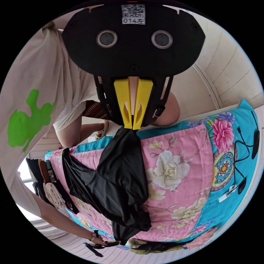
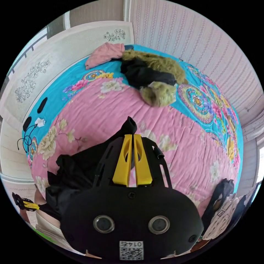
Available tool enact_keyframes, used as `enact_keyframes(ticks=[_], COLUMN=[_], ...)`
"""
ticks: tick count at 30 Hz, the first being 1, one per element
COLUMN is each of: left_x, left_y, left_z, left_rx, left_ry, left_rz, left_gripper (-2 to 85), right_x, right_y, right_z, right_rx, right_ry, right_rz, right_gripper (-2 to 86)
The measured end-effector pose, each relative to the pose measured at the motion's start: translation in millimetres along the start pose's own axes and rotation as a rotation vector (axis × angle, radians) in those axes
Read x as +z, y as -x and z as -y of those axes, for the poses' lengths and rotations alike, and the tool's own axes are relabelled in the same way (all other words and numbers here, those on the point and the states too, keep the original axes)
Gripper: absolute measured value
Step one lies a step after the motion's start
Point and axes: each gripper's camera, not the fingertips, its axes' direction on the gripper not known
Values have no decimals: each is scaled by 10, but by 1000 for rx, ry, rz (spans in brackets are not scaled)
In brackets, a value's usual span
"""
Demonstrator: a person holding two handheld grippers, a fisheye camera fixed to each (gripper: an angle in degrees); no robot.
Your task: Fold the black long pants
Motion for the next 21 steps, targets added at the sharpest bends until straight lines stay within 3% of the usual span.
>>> enact_keyframes(ticks=[4,7,13,16,18,21], left_x=[-106,-141,-265,-399,-523,-725], left_y=[28,73,270,410,455,471], left_z=[19,-9,-174,-321,-369,-200], left_rx=[-7,-24,-121,-187,-210,-171], left_ry=[-12,-21,-75,-101,-130,-258], left_rz=[39,21,-133,-137,-77,-60], left_gripper=[-9,-7,40,57,58,60], right_x=[-284,-207,121,187,305,529], right_y=[-356,-544,-605,-416,56,885], right_z=[507,768,768,720,714,603], right_rx=[120,190,250,197,8,-268], right_ry=[-108,-71,3,-27,26,161], right_rz=[-94,-188,-152,47,278,409], right_gripper=[7,20,150,156,142,146])
